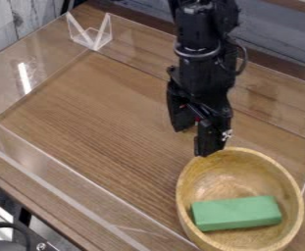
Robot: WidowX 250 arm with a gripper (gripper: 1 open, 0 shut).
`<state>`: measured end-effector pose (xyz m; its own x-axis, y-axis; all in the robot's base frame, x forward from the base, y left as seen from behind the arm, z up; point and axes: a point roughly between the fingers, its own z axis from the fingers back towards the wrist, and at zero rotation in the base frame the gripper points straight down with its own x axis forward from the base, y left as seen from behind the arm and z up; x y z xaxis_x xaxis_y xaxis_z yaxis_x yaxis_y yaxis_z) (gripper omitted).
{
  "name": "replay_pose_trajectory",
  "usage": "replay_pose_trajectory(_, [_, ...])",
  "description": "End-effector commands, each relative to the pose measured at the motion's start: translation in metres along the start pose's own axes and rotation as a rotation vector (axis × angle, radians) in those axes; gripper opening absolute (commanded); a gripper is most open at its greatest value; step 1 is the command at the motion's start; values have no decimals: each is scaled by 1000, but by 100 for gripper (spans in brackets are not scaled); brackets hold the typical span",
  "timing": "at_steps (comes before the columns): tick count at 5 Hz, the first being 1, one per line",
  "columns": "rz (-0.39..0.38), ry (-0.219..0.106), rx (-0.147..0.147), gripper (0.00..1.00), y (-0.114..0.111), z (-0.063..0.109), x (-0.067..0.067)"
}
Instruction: Put the green block in the brown bowl
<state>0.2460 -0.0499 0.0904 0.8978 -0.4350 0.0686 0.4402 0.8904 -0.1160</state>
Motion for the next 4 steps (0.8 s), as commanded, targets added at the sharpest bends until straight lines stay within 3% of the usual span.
replay_pose_trajectory(1, [-36, -47, 21, 100, -4, 8, 13])
replay_pose_trajectory(3, [-80, -36, 21, 100, -15, -10, 2])
replay_pose_trajectory(4, [-86, -34, 37, 100, -7, 6, -2])
